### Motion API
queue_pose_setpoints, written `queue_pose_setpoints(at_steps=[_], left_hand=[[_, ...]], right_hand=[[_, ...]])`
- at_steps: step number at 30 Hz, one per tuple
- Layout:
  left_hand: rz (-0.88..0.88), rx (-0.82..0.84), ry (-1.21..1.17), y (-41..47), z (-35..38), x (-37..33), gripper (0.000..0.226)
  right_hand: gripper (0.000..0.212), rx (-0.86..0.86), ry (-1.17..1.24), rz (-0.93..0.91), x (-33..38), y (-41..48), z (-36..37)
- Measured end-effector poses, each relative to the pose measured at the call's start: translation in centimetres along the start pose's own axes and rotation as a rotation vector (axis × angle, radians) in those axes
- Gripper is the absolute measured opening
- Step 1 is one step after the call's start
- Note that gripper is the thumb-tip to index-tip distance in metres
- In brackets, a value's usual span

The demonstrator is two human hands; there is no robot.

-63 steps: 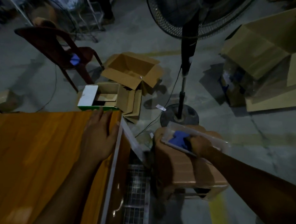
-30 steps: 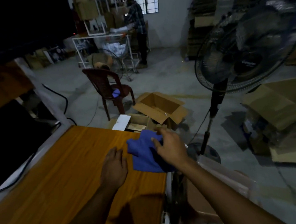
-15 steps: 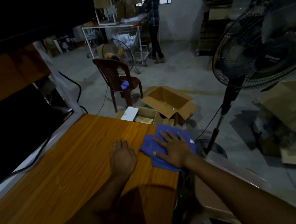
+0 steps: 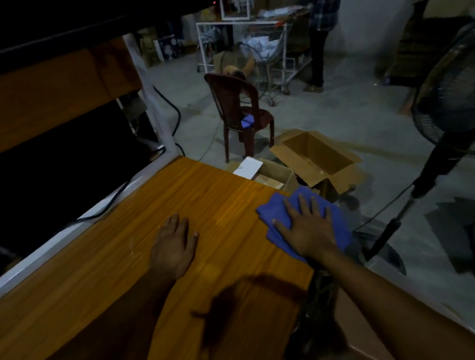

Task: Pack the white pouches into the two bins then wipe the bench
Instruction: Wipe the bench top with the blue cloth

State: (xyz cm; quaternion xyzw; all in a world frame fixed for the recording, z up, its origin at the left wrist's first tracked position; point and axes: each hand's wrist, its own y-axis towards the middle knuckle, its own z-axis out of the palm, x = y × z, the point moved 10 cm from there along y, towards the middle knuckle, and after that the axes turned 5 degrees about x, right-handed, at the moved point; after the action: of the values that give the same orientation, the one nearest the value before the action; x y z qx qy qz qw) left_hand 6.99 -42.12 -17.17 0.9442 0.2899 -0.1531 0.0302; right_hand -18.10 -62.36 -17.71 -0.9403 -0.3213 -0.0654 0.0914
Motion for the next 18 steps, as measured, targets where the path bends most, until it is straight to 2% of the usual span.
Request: queue_pose_setpoints(at_steps=[3, 6, 8, 10, 13, 15, 16, 18], left_hand=[[-0.075, -0.017, 0.027, -0.2, -0.1, 1.3, 0.072], [-0.044, -0.001, 0.034, -0.3, -0.1, 1.5, 0.075], [-0.03, 0.007, 0.052, -0.2, -0.5, 2.7, 0.083], [-0.056, 0.018, 0.081, -0.1, -0.9, 4.6, 0.086], [-0.135, -0.004, 0.08, 0.2, -1.8, 6.7, 0.077], [-0.22, -0.079, 0.037, 0.6, -2.7, 7.9, 0.072], [-0.261, -0.118, 0.018, 0.8, -3.1, 8.5, 0.072], [-0.32, -0.141, -0.005, 1.3, -3.4, 9.5, 0.078]], right_hand=[[0.078, 0.052, 0.033, 0.008, 4.4, 2.3, 0.4], [0.087, 0.105, 0.016, -0.285, 10.5, 0.7, 2.0], [0.095, 0.123, -0.007, -0.423, 11.8, -1.0, 2.7], [0.089, 0.107, -0.008, -0.395, 10.9, -0.5, 2.6], [0.081, 0.116, 0.026, -0.173, 9.6, 4.2, 1.6], [0.078, 0.095, 0.007, -0.087, 11.4, 7.2, 1.2], [0.078, 0.097, -0.009, -0.101, 13.1, 8.2, 1.4], [0.082, 0.115, -0.018, -0.266, 17.4, 8.7, 2.3]])
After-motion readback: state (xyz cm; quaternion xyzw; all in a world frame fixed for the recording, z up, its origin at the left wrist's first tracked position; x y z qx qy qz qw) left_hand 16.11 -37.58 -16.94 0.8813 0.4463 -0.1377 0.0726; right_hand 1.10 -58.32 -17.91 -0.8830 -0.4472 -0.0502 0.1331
